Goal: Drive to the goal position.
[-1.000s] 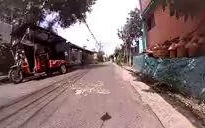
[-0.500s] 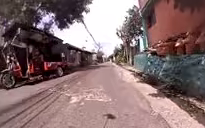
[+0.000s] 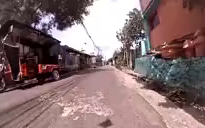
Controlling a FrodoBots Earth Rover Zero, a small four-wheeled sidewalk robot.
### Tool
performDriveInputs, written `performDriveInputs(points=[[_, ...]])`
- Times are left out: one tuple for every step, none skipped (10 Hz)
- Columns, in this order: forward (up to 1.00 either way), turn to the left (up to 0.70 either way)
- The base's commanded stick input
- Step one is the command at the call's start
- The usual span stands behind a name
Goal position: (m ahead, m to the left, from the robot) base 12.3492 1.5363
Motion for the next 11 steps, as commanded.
performDriveInputs(points=[[0.7, 0.0], [0.7, 0.0], [0.7, -0.27], [0.7, -0.27], [0.7, 0.0], [0.7, 0.0], [0.7, 0.0], [0.7, 0.0], [0.7, 0.0], [0.7, -0.19], [0.7, -0.01]])
